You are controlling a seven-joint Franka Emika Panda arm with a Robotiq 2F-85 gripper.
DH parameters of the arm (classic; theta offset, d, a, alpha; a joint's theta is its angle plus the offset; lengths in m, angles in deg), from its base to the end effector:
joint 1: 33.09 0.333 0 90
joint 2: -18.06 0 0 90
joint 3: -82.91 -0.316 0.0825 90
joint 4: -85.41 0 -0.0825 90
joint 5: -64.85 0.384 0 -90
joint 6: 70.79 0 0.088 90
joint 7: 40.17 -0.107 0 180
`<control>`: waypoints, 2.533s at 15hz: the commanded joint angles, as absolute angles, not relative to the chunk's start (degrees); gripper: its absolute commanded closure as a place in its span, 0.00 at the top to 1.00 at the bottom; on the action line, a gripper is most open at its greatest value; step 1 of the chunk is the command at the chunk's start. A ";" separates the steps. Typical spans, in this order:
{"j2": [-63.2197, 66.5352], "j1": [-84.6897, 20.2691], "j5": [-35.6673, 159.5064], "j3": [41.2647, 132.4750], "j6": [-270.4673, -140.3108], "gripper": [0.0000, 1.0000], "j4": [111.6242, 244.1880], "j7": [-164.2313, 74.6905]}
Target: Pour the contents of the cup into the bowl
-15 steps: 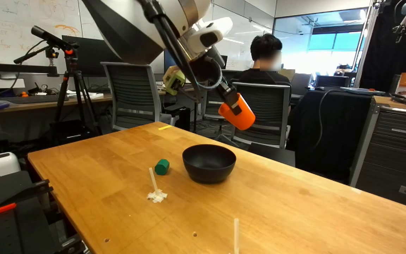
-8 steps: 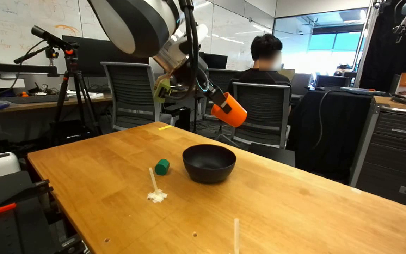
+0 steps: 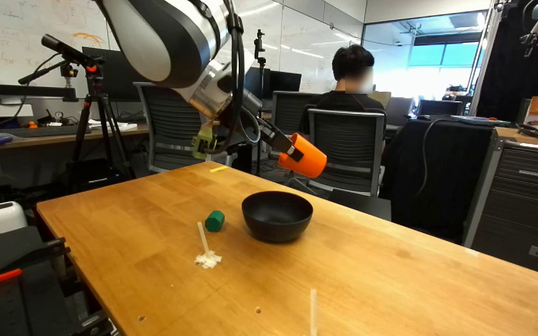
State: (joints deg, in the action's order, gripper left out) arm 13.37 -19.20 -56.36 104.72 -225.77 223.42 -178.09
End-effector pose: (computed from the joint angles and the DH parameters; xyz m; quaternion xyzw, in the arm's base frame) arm 0.4732 -0.0374 0.2701 0.8535 -0.2404 0.4353 0.1557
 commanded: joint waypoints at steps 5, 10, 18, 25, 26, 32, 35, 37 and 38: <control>15.18 -25.05 -58.54 96.25 -214.31 0.03 227.04 -181.67; 15.24 -29.50 -58.39 89.54 -207.12 0.04 228.42 -180.83; 15.23 -31.81 -56.08 85.81 -201.45 0.04 229.78 -177.08; 15.36 -31.81 -59.29 84.38 -196.64 0.02 230.11 -179.21; 15.40 -31.75 -59.87 84.20 -196.01 0.02 230.16 -179.45; 15.51 -31.46 -63.01 83.35 -191.92 0.02 230.43 -178.21; 15.45 -31.46 -64.07 83.03 -190.35 0.02 230.57 -177.81; 15.41 -31.50 -64.31 82.93 -189.90 0.02 230.65 -177.41; 15.40 -31.51 -64.45 82.91 -189.72 0.02 230.69 -177.20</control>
